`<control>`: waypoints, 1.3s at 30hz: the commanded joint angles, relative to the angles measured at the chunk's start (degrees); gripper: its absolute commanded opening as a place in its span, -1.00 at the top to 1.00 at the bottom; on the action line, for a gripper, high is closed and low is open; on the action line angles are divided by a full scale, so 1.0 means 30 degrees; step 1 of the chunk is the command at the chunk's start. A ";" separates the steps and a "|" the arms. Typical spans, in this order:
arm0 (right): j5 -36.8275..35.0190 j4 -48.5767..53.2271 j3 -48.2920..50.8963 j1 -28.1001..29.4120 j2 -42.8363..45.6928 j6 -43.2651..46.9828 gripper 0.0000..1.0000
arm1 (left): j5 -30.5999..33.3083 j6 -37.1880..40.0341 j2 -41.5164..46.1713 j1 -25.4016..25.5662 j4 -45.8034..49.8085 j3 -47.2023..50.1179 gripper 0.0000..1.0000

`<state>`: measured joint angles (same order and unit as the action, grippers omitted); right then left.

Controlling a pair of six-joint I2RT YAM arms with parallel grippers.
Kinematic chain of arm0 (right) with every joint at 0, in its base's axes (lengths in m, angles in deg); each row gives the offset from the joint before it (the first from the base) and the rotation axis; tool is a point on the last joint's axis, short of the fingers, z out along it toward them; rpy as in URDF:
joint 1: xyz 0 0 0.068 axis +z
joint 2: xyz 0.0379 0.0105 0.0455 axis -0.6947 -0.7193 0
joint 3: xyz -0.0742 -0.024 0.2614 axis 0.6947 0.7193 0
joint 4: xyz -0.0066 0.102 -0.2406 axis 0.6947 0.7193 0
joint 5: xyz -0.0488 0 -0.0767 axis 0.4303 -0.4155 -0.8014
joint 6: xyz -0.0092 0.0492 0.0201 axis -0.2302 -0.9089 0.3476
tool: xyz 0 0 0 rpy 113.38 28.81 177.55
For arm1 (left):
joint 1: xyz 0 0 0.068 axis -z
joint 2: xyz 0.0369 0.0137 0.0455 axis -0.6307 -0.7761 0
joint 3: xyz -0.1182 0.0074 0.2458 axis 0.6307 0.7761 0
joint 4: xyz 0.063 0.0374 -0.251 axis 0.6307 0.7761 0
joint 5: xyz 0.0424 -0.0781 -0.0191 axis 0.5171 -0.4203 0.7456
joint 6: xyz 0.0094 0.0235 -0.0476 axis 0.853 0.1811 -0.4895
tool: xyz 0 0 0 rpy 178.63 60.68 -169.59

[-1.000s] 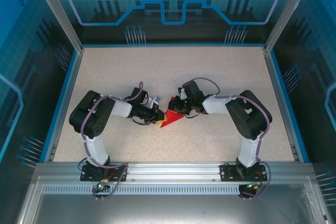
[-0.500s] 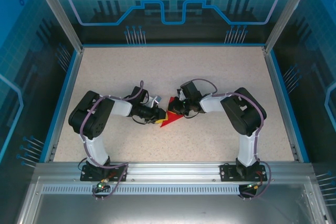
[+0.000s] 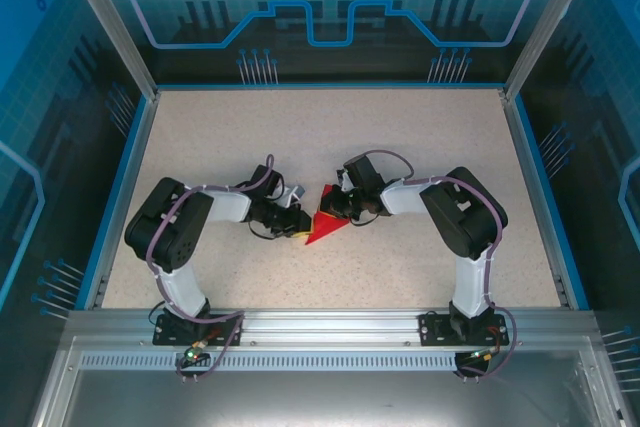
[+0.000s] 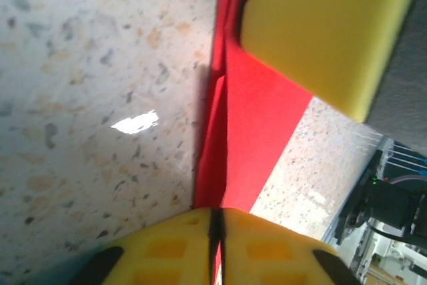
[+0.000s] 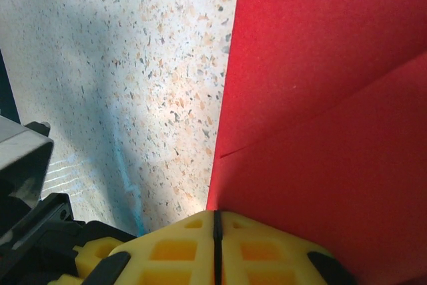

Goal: Fold a paper plane with a square sheet of paper (pick it up from the middle)
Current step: Fourth fold the wing at the center of the table.

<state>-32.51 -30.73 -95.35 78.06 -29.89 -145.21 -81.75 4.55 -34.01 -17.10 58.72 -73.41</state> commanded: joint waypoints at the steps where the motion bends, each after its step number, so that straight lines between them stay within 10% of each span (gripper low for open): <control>1: -0.1107 0.1445 0.0825 0.0305 -0.1223 0.0414 0.80 | 0.1587 0.0956 0.0086 0.0364 0.3452 0.0227 0.81; 13: -0.1208 0.1570 0.0762 0.0415 -0.1286 0.0393 0.80 | 0.5548 0.1427 0.0784 0.1718 0.5949 -0.0476 0.78; 39: -0.1100 0.1773 0.0578 0.0394 -0.1402 0.0571 0.80 | 0.4515 0.1317 0.2704 0.2181 0.6193 -0.1289 0.40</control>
<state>-32.51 -31.13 -95.30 78.26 -29.97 -145.10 -69.21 9.44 -27.56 -11.00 74.19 -75.91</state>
